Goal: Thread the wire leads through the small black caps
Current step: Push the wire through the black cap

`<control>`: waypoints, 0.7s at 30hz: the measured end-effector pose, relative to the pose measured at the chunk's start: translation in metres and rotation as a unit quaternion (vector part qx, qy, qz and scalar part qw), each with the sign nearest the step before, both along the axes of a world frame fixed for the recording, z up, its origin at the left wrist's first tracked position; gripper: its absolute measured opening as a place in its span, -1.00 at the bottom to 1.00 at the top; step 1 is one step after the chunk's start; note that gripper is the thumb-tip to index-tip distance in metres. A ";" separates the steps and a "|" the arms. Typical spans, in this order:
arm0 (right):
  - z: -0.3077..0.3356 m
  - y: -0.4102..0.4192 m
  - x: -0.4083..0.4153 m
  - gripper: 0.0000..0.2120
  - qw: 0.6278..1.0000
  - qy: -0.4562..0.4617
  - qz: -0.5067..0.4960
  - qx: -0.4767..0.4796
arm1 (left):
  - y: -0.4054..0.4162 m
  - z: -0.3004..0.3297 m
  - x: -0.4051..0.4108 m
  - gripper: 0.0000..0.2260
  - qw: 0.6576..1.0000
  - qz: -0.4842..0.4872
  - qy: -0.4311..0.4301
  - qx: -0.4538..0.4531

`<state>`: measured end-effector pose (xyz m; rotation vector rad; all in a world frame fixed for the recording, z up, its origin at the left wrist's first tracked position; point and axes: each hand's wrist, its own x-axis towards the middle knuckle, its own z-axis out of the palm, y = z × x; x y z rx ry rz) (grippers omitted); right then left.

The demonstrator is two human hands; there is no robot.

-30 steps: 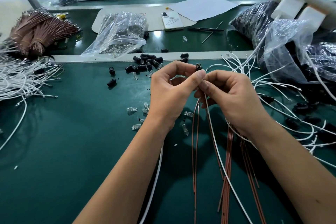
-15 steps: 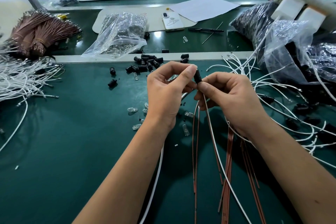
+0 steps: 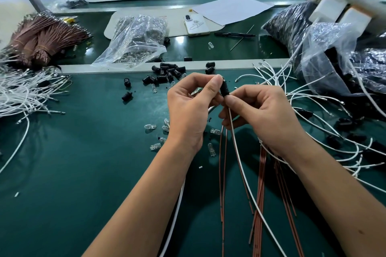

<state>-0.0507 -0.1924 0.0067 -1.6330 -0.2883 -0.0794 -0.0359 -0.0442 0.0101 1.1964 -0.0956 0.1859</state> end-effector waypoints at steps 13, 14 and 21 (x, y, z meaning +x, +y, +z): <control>-0.002 -0.003 0.001 -0.87 0.996 -0.030 0.047 -0.072 | -0.001 0.004 -0.002 -0.89 0.991 0.036 -0.039 0.122; -0.002 -0.003 0.001 -0.86 0.995 -0.032 0.051 -0.078 | 0.000 0.004 -0.002 -0.88 0.990 0.037 -0.045 0.131; -0.005 -0.003 0.002 -0.85 0.991 -0.035 0.069 -0.105 | 0.003 0.003 -0.001 -0.91 0.984 0.039 -0.064 0.164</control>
